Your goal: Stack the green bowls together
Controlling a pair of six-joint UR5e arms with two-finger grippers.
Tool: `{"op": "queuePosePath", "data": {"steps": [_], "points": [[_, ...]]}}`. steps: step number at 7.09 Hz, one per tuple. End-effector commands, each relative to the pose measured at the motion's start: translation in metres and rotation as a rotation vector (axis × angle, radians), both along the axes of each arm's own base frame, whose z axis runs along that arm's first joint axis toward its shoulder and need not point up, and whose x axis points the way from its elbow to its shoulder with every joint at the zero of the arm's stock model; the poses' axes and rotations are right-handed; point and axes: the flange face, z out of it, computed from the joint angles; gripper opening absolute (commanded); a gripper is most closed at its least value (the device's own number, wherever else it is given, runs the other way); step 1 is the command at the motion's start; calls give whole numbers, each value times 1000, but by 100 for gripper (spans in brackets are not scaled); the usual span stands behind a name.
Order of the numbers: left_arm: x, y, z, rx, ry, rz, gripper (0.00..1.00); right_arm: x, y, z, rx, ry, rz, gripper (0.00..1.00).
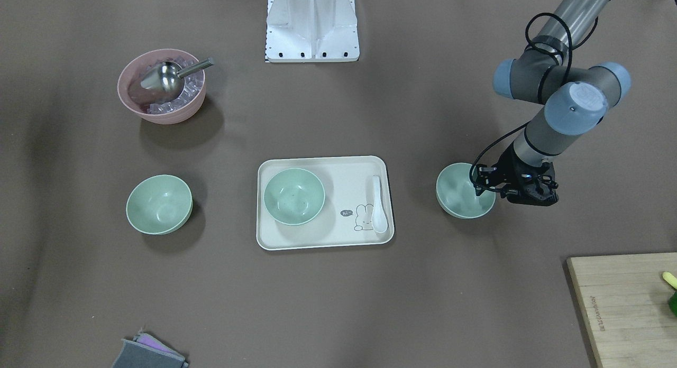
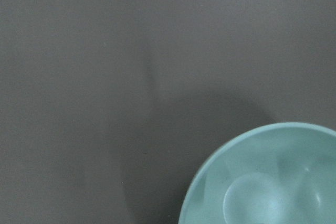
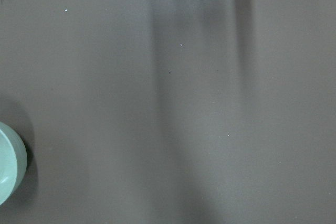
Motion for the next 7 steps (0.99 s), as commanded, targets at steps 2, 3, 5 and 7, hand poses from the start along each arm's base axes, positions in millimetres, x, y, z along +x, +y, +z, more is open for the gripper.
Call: {"op": "queuePosePath", "data": {"steps": [2, 3, 5, 7], "points": [[0, 5, -10, -11, 33, 25, 0, -13, -6, -11, 16, -3, -14, 100], [-25, -6, -16, -66, 86, 29, 0, -21, -13, -25, 39, -7, -24, 100], [-65, -36, -51, -120, 161, -11, 0, -67, -24, -46, 59, 14, -71, 99], [-56, -49, -111, -184, 157, -59, 0, -150, -28, -84, 64, 70, -78, 99]]}}
